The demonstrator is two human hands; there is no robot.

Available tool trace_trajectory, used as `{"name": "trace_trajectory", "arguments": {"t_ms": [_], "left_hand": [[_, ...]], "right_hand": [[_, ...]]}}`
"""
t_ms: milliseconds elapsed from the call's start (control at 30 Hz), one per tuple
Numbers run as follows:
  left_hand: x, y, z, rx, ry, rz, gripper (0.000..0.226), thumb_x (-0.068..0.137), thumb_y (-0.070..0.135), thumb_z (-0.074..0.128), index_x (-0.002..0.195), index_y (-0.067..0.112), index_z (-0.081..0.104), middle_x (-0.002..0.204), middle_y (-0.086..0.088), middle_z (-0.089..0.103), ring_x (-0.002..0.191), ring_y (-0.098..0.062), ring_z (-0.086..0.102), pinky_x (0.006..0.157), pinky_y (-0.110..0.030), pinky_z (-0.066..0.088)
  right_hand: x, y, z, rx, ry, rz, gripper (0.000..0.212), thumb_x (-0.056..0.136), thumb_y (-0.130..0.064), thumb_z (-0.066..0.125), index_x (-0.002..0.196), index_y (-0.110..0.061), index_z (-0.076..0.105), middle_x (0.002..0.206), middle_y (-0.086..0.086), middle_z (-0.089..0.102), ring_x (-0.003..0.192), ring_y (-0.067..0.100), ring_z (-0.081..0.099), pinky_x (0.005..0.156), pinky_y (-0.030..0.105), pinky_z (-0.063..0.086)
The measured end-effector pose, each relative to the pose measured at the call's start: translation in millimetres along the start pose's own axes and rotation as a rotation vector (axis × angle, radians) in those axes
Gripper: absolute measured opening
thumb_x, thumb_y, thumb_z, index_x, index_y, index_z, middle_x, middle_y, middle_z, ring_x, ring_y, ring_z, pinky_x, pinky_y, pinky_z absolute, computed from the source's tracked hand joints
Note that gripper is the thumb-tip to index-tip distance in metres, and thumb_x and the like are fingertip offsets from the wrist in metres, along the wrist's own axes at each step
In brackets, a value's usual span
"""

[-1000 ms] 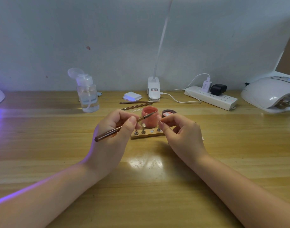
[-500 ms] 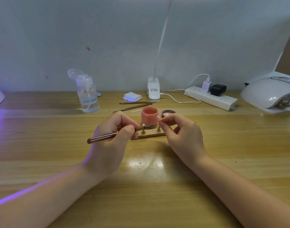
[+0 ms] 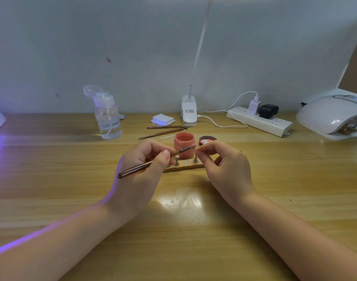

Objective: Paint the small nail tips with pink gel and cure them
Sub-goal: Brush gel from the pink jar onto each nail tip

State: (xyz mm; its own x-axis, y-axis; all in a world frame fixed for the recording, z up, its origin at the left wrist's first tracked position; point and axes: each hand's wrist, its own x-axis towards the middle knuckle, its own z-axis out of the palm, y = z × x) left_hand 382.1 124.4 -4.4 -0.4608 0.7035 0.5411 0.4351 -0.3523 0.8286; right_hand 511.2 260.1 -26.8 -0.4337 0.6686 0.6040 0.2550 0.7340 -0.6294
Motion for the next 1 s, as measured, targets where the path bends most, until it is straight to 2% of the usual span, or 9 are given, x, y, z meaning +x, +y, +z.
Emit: {"name": "trace_trajectory", "arguments": {"t_ms": [133,267,367,467,600,733,900,1000], "left_hand": [[-0.7,0.5,-0.9,-0.020,-0.007,0.018,0.015,0.082,0.011,0.050,0.080,0.012,0.065,0.069,-0.002,0.068,0.070,-0.006,0.063,0.067,-0.013,0.046],[0.8,-1.4,0.7,-0.024,0.053,-0.017,0.016,0.086,0.021,0.053,0.088,0.011,0.066,0.078,-0.001,0.071,0.078,-0.011,0.065,0.071,-0.016,0.050],[0.7,-1.0,0.4,-0.038,0.017,-0.022,0.014,0.085,0.017,0.052,0.085,0.012,0.066,0.075,-0.003,0.070,0.076,-0.013,0.065,0.071,-0.017,0.050],[0.6,-1.0,-0.8,-0.041,0.028,0.009,0.014,0.084,0.015,0.051,0.083,0.011,0.065,0.071,0.000,0.069,0.073,-0.012,0.065,0.070,-0.017,0.049],[1.9,-1.9,-0.6,-0.025,0.036,-0.010,0.016,0.086,0.019,0.053,0.087,0.011,0.066,0.076,0.000,0.071,0.077,-0.011,0.066,0.072,-0.018,0.050],[1.6,-1.9,-1.6,-0.037,0.021,0.004,0.015,0.083,0.014,0.050,0.080,0.011,0.065,0.068,-0.002,0.069,0.071,-0.014,0.064,0.070,-0.022,0.051],[1.7,-1.8,0.2,-0.031,0.037,-0.006,0.015,0.086,0.018,0.054,0.086,0.009,0.066,0.076,-0.002,0.071,0.076,-0.010,0.065,0.070,-0.016,0.049],[1.3,-0.7,0.0,-0.038,0.014,-0.002,0.014,0.082,0.014,0.052,0.080,0.010,0.065,0.070,-0.003,0.069,0.070,-0.009,0.065,0.068,-0.016,0.049]], "right_hand": [[0.2,-0.8,-0.2,0.026,-0.001,0.010,0.005,0.085,-0.021,0.070,0.087,-0.026,0.070,0.075,-0.015,0.067,0.055,0.010,0.052,0.056,0.026,0.042],[0.2,-2.8,-0.2,0.075,-0.024,0.020,0.005,0.086,-0.020,0.070,0.088,-0.024,0.071,0.076,-0.010,0.068,0.055,0.013,0.054,0.059,0.038,0.049],[0.2,-3.3,-0.3,0.099,-0.034,0.035,0.004,0.086,-0.020,0.070,0.089,-0.022,0.071,0.077,-0.010,0.068,0.056,0.017,0.056,0.061,0.042,0.049],[0.2,-4.0,-0.6,0.118,-0.042,0.038,0.004,0.087,-0.020,0.069,0.090,-0.021,0.071,0.077,-0.010,0.068,0.056,0.018,0.057,0.061,0.044,0.050],[-0.2,-4.7,-0.5,0.127,-0.048,0.037,0.004,0.087,-0.019,0.069,0.090,-0.020,0.071,0.076,-0.007,0.068,0.056,0.022,0.057,0.060,0.046,0.049],[0.3,-4.8,-0.6,0.132,-0.054,0.048,0.006,0.087,-0.020,0.069,0.091,-0.019,0.072,0.077,-0.008,0.068,0.057,0.023,0.058,0.060,0.047,0.050],[-0.1,-5.2,-0.7,0.141,-0.051,0.057,0.005,0.087,-0.020,0.069,0.090,-0.018,0.072,0.076,-0.008,0.068,0.057,0.023,0.058,0.060,0.047,0.050],[0.1,-5.3,-1.2,0.144,-0.063,0.061,0.005,0.087,-0.020,0.069,0.091,-0.018,0.072,0.076,-0.006,0.068,0.058,0.024,0.058,0.061,0.047,0.050]]}}
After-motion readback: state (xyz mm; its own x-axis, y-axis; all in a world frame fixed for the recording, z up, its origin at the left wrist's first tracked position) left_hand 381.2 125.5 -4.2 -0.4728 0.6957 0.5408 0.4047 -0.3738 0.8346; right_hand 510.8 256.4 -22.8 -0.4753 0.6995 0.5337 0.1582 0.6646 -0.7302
